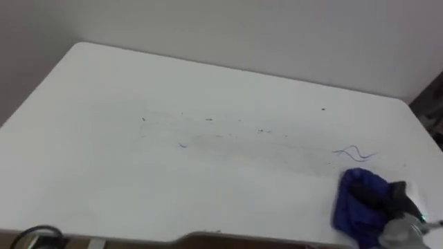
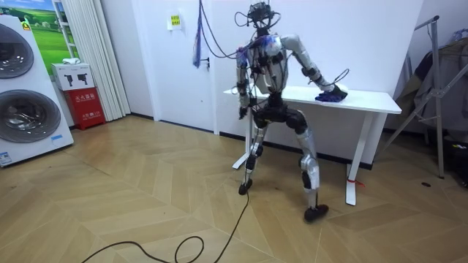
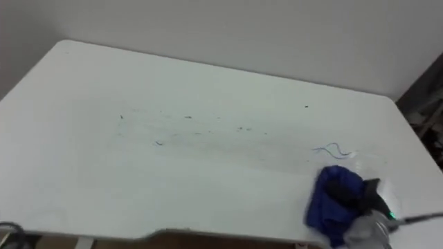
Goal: Wipe table
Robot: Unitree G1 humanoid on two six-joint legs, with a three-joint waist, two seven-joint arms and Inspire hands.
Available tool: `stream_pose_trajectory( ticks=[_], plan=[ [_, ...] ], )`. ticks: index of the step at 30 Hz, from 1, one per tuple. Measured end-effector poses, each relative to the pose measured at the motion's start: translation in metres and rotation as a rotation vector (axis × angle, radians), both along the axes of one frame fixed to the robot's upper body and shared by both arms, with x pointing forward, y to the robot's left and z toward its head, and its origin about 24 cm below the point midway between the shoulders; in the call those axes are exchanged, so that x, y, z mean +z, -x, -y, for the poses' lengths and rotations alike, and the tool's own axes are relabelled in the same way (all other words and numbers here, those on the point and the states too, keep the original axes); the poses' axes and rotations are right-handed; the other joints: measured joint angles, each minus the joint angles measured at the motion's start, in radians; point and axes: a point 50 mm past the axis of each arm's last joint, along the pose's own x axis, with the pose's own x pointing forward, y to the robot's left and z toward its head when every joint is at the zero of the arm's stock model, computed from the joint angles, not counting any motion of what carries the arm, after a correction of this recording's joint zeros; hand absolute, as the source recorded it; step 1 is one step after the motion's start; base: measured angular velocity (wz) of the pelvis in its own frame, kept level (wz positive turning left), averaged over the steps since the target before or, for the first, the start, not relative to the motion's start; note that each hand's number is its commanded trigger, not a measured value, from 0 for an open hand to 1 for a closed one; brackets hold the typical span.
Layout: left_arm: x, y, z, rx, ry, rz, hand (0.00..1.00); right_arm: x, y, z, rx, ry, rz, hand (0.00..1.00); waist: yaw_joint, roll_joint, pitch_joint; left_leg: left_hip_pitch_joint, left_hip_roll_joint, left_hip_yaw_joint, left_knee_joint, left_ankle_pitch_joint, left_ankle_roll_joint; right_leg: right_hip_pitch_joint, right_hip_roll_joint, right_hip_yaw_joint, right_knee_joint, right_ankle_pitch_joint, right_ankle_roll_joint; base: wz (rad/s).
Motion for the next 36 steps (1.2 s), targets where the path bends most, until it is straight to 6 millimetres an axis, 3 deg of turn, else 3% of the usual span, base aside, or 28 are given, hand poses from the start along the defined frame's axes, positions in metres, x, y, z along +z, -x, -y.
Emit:
stream_pose_trajectory(
  ticks=[1,2,3,4,5,6,7,8,9,10,11,12,13,16,18,20,23,25,26,28,30,32,33,34,36],
  plan=[
    [0.001,-0.007,0.005,-0.009,0.017,0.005,0.00,0.026,-0.037,-0.038,0.185,0.019,0.061,1.00,0.019,-0.003,0.0039,-0.007,0.027,-0.010,-0.029,0.021,-0.029,-0.024,0.023,-0.053,0.043,-0.009,0.010,-0.65],
    [0.000,-0.011,0.013,-0.016,0.035,0.013,0.00,0.040,-0.051,-0.050,0.254,0.036,0.101,1.00,0.024,0.016,0.0139,-0.019,0.055,-0.035,-0.032,0.028,-0.027,-0.043,0.027,-0.092,0.094,-0.041,0.075,-0.07],
    [-0.002,-0.018,0.025,-0.052,0.066,0.014,0.00,0.061,-0.069,-0.070,0.346,0.053,0.169,1.00,0.034,0.027,0.0280,-0.049,0.084,-0.066,-0.038,0.071,0.052,-0.080,0.040,-0.128,0.189,-0.118,0.028,0.73],
    [-0.007,-0.015,0.038,-0.090,0.091,-0.012,0.00,0.068,-0.073,-0.077,0.394,0.077,0.185,1.00,0.020,0.027,0.0299,-0.092,0.057,-0.058,-0.038,0.109,0.074,-0.089,0.036,-0.168,0.215,-0.166,0.018,1.03],
    [-0.011,-0.011,0.042,-0.095,0.110,-0.027,0.00,0.069,-0.073,-0.077,0.410,0.091,0.182,1.00,0.021,0.026,0.0292,-0.109,0.027,-0.049,-0.026,0.115,0.074,-0.090,0.030,-0.189,0.217,-0.178,0.010,1.03],
    [-0.016,0.001,0.044,-0.088,0.125,-0.063,0.00,0.068,-0.072,-0.078,0.425,0.093,0.167,1.00,0.024,0.028,0.0292,-0.136,-0.029,-0.020,0.009,0.116,0.075,-0.087,0.028,-0.216,0.209,-0.187,-0.003,0.80],
    [-0.020,0.010,0.042,-0.071,0.128,-0.091,0.00,0.062,-0.068,-0.070,0.413,0.089,0.142,1.00,0.014,0.030,0.0304,-0.163,-0.092,0.012,0.036,0.106,0.090,-0.078,0.029,-0.256,0.192,-0.186,-0.015,0.72],
    [-0.021,0.014,0.041,-0.066,0.129,-0.103,0.00,0.060,-0.064,-0.064,0.387,0.057,0.152,1.00,0.011,0.033,0.0291,-0.168,-0.127,0.017,0.039,0.095,0.106,-0.068,0.029,-0.271,0.176,-0.183,-0.018,0.75],
    [-0.025,0.026,0.039,-0.049,0.132,-0.126,0.00,0.055,-0.055,-0.053,0.371,0.055,0.157,1.00,0.005,0.048,0.0266,-0.157,-0.198,0.026,0.029,0.076,0.132,-0.040,0.037,-0.284,0.138,-0.175,-0.016,0.66],
    [-0.029,0.040,0.036,-0.021,0.137,-0.147,0.00,0.044,-0.041,-0.041,0.364,0.068,0.149,1.00,-0.003,0.061,0.0247,-0.113,-0.246,0.042,-0.020,0.072,0.139,-0.003,0.051,-0.282,0.081,-0.162,-0.005,0.47],
    [-0.031,0.050,0.032,0.005,0.139,-0.161,0.00,0.039,-0.035,-0.036,0.362,0.073,0.146,1.00,-0.003,0.066,0.0204,-0.079,-0.264,0.049,-0.054,0.073,0.141,0.015,0.053,-0.279,0.058,-0.155,0.000,0.03],
    [-0.035,0.075,0.023,0.063,0.134,-0.202,0.00,0.032,-0.026,-0.026,0.352,0.083,0.138,1.00,-0.006,0.078,0.0069,-0.026,-0.279,0.051,-0.116,0.075,0.144,0.040,0.062,-0.271,0.014,-0.139,0.009,-0.37],
    [-0.037,0.097,0.014,0.114,0.122,-0.238,0.00,0.032,-0.019,-0.011,0.321,0.105,0.149,1.00,-0.011,0.086,-0.0007,0.013,-0.290,0.053,-0.166,0.079,0.150,0.055,0.066,-0.257,-0.014,-0.127,0.017,-0.39],
    [-0.034,0.118,-0.003,0.170,0.080,-0.267,0.00,0.030,0.002,0.031,0.185,0.141,0.154,1.00,-0.020,0.071,-0.0038,0.050,-0.310,0.068,-0.230,0.091,0.161,0.063,0.063,-0.229,-0.040,-0.107,0.026,-0.21],
    [-0.033,0.118,-0.006,0.171,0.060,-0.259,0.00,0.030,0.006,0.038,0.156,0.141,0.153,1.00,-0.043,0.057,-0.0085,0.054,-0.316,0.061,-0.237,0.092,0.162,0.065,0.064,-0.209,-0.039,-0.107,0.025,0.04],
    [-0.030,0.101,-0.004,0.162,0.067,-0.212,0.00,0.030,0.005,0.037,0.163,0.138,0.144,1.00,-0.042,0.045,-0.0039,0.059,-0.316,0.052,-0.249,0.098,0.160,0.063,0.069,-0.200,-0.041,-0.107,0.025,0.02],
    [-0.022,0.056,0.008,0.146,0.093,-0.074,0.00,0.038,-0.011,0.022,0.219,0.158,0.139,1.00,-0.037,0.010,0.0085,0.048,-0.315,0.040,-0.271,0.118,0.154,0.057,0.085,-0.188,-0.067,-0.105,0.020,-0.04],
    [-0.018,0.029,0.026,0.100,0.118,-0.004,0.00,0.050,-0.032,0.002,0.297,0.227,0.129,1.00,-0.018,-0.002,0.0094,0.042,-0.309,0.035,-0.301,0.137,0.149,0.024,0.098,-0.151,-0.069,-0.093,0.003,-0.39],
    [-0.018,0.024,0.030,0.089,0.127,0.008,0.00,0.054,-0.036,-0.003,0.326,0.246,0.128,1.00,-0.014,-0.003,0.0124,0.040,-0.308,0.026,-0.307,0.141,0.148,0.021,0.101,-0.144,-0.072,-0.090,0.001,-0.29],
    [-0.018,0.018,0.040,0.036,0.133,0.019,0.00,0.062,-0.046,-0.023,0.423,0.287,0.125,1.00,-0.001,-0.011,0.0101,0.041,-0.308,0.014,-0.322,0.147,0.144,0.020,0.107,-0.147,-0.079,-0.088,-0.002,-0.01],
    [-0.021,0.027,0.040,0.040,0.132,0.006,0.00,0.062,-0.047,-0.024,0.424,0.273,0.118,1.00,0.025,-0.016,0.0107,0.046,-0.308,0.009,-0.328,0.149,0.144,0.022,0.113,-0.141,-0.091,-0.088,-0.004,0.15],
    [-0.023,0.043,0.031,0.066,0.101,-0.036,0.00,0.060,-0.046,-0.019,0.393,0.256,0.111,1.00,0.040,-0.025,0.0125,0.046,-0.308,-0.009,-0.328,0.150,0.144,0.020,0.123,-0.117,-0.096,-0.102,-0.038,0.29],
    [-0.026,0.060,0.024,0.088,0.074,-0.085,0.00,0.056,-0.043,-0.011,0.354,0.233,0.100,1.00,0.042,-0.028,0.0121,0.046,-0.306,-0.031,-0.327,0.150,0.144,0.026,0.140,-0.080,-0.103,-0.110,-0.075,0.40],
    [-0.028,0.075,0.017,0.103,0.054,-0.132,0.00,0.048,-0.035,-0.001,0.297,0.197,0.089,1.00,0.045,-0.030,0.0118,0.046,-0.307,-0.050,-0.326,0.150,0.144,0.032,0.147,-0.058,-0.104,-0.115,-0.093,0.46],
    [-0.030,0.097,0.007,0.127,0.024,-0.191,0.00,0.036,-0.021,0.013,0.214,0.130,0.087,1.00,0.040,-0.029,0.0131,0.047,-0.308,-0.090,-0.325,0.150,0.144,0.047,0.157,-0.035,-0.105,-0.115,-0.102,0.53]
  ],
)
